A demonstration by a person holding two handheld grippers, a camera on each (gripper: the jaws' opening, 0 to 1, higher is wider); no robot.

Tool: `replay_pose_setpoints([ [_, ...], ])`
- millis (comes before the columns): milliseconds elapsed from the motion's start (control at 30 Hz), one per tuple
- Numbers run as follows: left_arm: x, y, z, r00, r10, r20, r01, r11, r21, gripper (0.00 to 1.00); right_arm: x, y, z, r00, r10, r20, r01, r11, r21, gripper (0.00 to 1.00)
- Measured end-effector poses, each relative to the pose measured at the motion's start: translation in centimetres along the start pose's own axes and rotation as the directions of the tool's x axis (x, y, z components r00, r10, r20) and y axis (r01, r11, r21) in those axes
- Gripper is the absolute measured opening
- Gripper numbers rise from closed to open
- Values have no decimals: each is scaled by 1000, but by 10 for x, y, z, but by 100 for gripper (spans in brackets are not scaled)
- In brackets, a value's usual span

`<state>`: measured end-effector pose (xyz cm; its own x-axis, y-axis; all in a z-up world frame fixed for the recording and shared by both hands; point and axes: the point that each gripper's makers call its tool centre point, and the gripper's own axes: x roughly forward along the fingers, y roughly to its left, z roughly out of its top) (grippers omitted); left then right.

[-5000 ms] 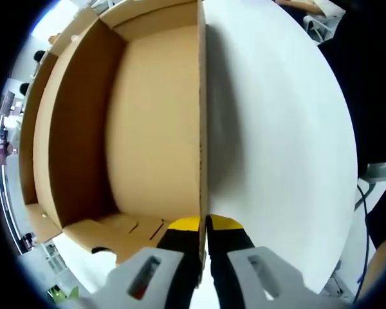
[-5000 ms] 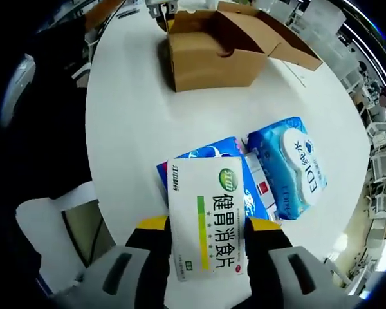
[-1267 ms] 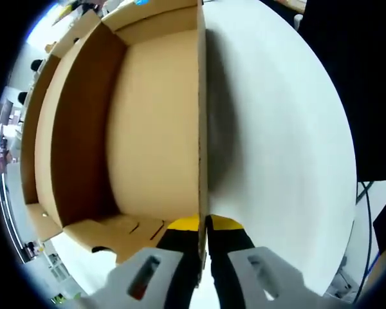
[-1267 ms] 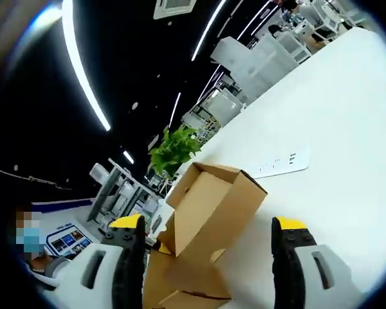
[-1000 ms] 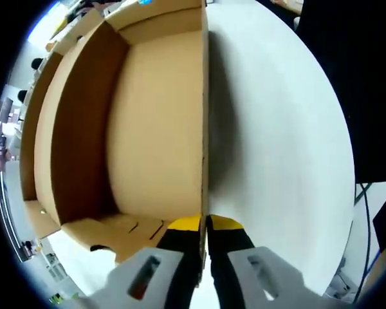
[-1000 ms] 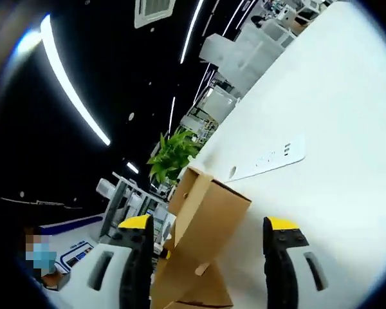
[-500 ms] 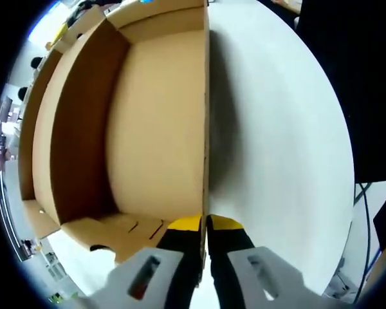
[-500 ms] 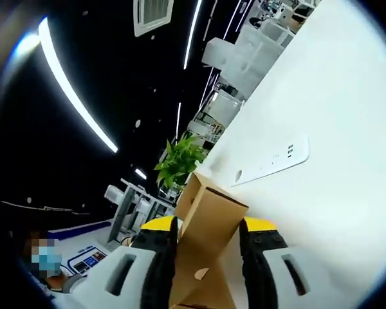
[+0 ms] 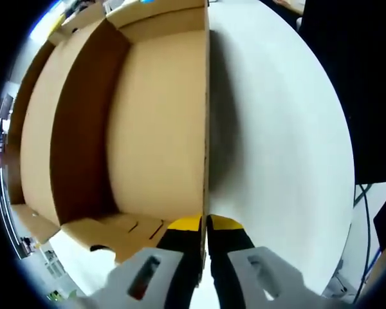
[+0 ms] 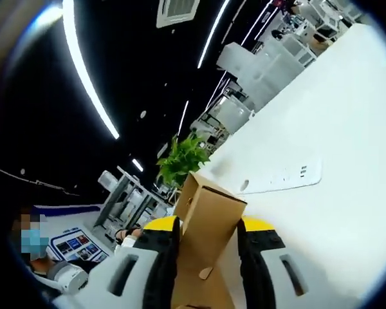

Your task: Operate the shoe box by opening the lid, removing the specified soft item, and placing it in the target area until the item is outside and the box remains undamaged.

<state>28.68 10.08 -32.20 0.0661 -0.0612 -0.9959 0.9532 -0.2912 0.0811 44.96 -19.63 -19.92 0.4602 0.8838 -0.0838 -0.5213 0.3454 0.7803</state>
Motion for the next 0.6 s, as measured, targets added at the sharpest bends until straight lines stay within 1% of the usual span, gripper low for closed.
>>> replay_pose_setpoints([
  [100,0,-1,1,1000,0,0,0,1000,-3,2,1,13,-4,1000,0,6,0,1000,-29,34],
  [167,0,-2,2,1000,1,1,-1,1000,-5,2,1,14,0,1000,0,10,1,999,-54,34],
  [267,-1,-2,2,1000,2,0,-2,1000,-8,2,0,12,11,1000,9,22,-7,997,-75,33],
  [367,-1,-3,2,1000,3,1,-3,1000,-10,2,0,21,12,1000,13,28,-10,995,-102,32],
  [467,0,-2,1,1000,4,3,-4,1000,-10,2,-2,25,20,999,21,38,-16,992,-124,31],
  [567,0,-1,1,1000,4,2,-4,1000,-12,2,-2,29,21,999,19,38,-13,988,-153,30],
  [600,0,0,0,1000,3,2,-3,1000,-14,2,-1,33,17,999,17,38,-11,987,-160,30],
])
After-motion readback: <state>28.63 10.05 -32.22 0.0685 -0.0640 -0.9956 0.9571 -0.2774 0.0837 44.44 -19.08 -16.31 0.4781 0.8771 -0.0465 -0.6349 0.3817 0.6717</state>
